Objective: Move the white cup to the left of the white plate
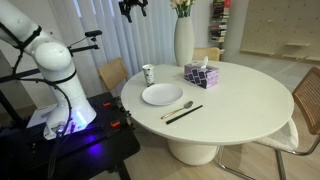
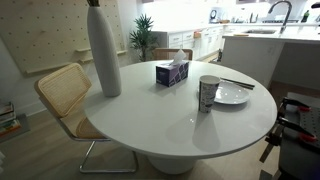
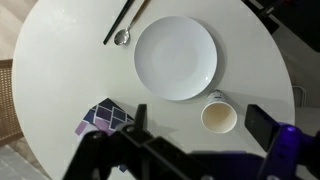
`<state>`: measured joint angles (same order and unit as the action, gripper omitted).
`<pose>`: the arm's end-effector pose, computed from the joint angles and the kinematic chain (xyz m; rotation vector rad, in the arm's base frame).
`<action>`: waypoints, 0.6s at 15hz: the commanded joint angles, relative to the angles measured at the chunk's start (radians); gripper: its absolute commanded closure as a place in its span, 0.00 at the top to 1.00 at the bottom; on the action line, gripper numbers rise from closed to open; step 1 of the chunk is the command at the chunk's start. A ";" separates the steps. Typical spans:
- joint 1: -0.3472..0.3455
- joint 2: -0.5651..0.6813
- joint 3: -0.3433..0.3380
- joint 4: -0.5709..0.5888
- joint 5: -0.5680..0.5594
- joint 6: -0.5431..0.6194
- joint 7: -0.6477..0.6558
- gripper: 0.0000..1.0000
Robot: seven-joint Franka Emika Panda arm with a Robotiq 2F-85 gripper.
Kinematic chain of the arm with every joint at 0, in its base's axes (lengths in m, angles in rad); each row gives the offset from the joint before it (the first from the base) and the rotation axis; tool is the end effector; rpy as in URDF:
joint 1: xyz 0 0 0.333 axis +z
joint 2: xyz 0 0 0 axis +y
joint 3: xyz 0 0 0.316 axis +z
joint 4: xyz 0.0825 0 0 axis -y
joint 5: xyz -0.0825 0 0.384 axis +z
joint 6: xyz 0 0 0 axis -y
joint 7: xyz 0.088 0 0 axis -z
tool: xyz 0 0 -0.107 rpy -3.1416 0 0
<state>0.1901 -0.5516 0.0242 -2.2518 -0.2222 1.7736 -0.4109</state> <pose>0.3867 0.0663 0.5797 2.7466 0.9393 0.0718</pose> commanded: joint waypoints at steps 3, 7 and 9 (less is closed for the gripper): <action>-0.001 0.002 0.006 0.002 0.003 -0.001 -0.002 1.00; 0.003 0.006 0.024 0.002 0.001 -0.002 0.003 1.00; 0.002 0.007 0.022 0.002 0.001 -0.002 0.003 1.00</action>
<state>0.1952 -0.5452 0.0440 -2.2518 -0.2222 1.7736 -0.4073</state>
